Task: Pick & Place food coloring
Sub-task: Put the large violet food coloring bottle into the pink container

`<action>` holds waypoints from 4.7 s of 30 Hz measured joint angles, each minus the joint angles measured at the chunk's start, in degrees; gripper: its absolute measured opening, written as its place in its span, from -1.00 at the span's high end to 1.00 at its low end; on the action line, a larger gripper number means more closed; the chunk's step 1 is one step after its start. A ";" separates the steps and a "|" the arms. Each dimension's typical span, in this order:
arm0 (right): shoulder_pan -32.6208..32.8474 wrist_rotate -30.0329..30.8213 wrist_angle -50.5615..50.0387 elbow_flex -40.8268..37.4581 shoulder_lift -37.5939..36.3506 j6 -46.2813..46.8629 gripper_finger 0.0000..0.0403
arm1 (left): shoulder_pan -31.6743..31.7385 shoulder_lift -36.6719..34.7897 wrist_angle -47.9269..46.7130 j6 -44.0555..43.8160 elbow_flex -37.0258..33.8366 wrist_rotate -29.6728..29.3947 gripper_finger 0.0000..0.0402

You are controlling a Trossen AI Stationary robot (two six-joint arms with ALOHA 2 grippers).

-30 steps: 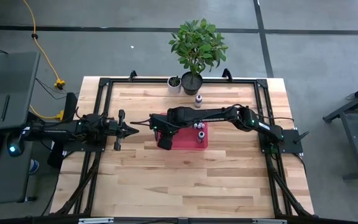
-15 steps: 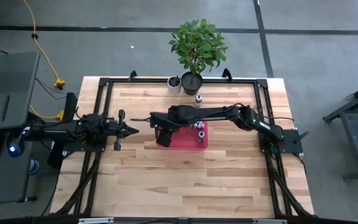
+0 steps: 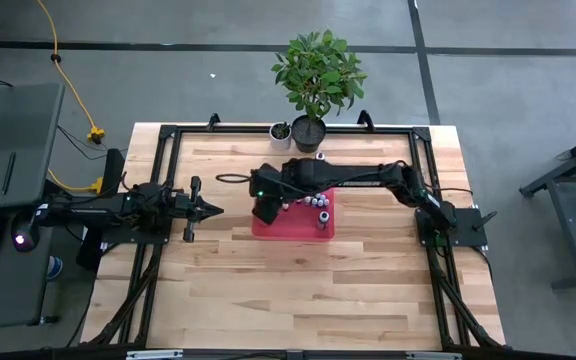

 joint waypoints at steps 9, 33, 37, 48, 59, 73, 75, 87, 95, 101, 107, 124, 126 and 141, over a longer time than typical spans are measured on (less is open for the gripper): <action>-2.67 7.33 -11.82 -0.02 -2.65 14.83 0.29 | 0.02 0.01 0.00 0.00 0.00 0.00 1.00; -10.57 5.17 -24.27 -0.05 -3.68 27.61 -0.55 | -0.01 0.00 0.00 0.01 0.00 0.00 1.00; -11.70 3.46 -22.44 -3.98 -6.57 27.65 -0.57 | -0.01 0.00 -0.01 0.00 0.00 0.00 1.00; -12.63 1.54 6.10 -37.46 -22.51 29.65 -0.57 | 0.01 0.01 0.00 0.00 0.00 0.00 1.00; -14.00 7.66 22.27 -48.53 -22.57 26.83 -0.57 | 0.01 0.00 0.00 0.01 0.00 0.00 1.00; -15.54 11.63 29.35 -51.14 -21.08 23.41 -0.57 | 0.00 0.01 0.00 0.01 0.00 0.00 1.00; -15.85 11.94 30.16 -51.00 -20.70 23.10 -0.57 | 0.01 -0.01 0.00 0.00 0.00 0.00 1.00; -17.67 11.93 31.01 -51.60 -19.27 20.90 -0.57 | 0.00 0.01 0.00 0.02 0.00 0.00 1.00; -18.21 9.85 31.26 -51.60 -18.05 20.89 -0.52 | -0.01 0.01 0.00 0.02 0.00 0.00 1.00; -18.29 9.81 31.26 -51.60 -18.04 20.89 -0.30 | -0.01 0.00 0.00 0.01 0.00 0.00 1.00; -18.47 9.75 31.25 -51.60 -18.04 20.89 -0.01 | 0.00 0.01 0.00 0.02 0.00 0.00 1.00; -18.26 8.42 31.00 -51.26 -18.15 18.42 0.33 | -0.01 -0.01 0.00 0.01 0.00 0.00 1.00; -18.12 7.82 30.15 -50.45 -18.15 17.49 0.34 | 0.01 0.01 0.00 0.00 0.00 0.00 1.00; -15.81 8.33 15.53 -37.43 -18.15 13.16 0.35 | 0.02 0.00 0.00 0.01 0.00 0.00 1.00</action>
